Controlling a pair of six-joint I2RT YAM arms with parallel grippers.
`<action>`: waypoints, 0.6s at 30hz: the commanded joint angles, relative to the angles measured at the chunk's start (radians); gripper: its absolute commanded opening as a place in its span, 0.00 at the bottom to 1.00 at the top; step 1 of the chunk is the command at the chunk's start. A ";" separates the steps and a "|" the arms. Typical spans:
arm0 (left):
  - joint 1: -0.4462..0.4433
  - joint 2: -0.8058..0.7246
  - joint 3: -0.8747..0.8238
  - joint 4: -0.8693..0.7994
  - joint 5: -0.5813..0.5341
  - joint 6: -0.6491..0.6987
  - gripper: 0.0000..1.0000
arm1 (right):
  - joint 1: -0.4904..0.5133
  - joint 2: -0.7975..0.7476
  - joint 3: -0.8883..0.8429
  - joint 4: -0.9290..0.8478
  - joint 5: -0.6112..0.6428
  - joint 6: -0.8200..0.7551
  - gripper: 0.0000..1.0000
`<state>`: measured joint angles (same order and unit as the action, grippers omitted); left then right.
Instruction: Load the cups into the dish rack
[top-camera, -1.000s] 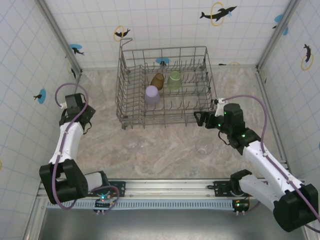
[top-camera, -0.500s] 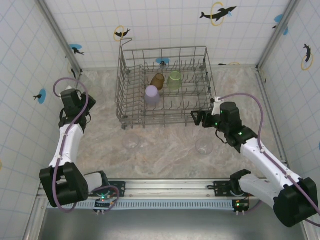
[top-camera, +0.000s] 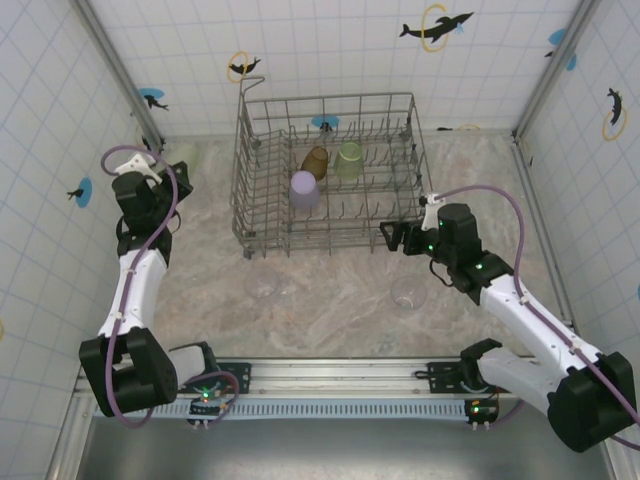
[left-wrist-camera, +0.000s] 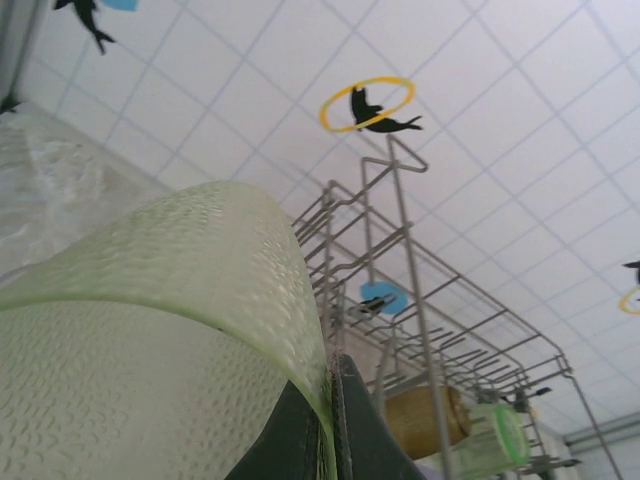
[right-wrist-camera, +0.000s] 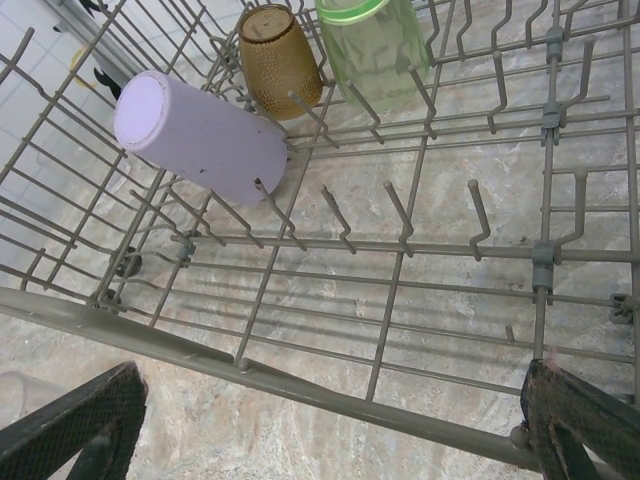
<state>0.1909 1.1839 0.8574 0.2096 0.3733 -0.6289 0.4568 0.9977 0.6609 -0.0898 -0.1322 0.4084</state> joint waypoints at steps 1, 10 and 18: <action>0.003 0.004 0.015 0.141 0.115 -0.061 0.00 | 0.006 0.016 0.027 -0.010 -0.037 0.026 0.99; -0.021 0.082 0.084 0.228 0.275 -0.167 0.00 | 0.005 0.036 0.047 0.029 -0.047 0.070 0.99; -0.134 0.103 0.109 0.259 0.311 -0.142 0.00 | 0.006 0.077 0.052 0.121 -0.095 0.145 0.99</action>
<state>0.0872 1.2728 0.9241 0.3866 0.6270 -0.7650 0.4568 1.0641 0.6933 -0.0315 -0.1745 0.5007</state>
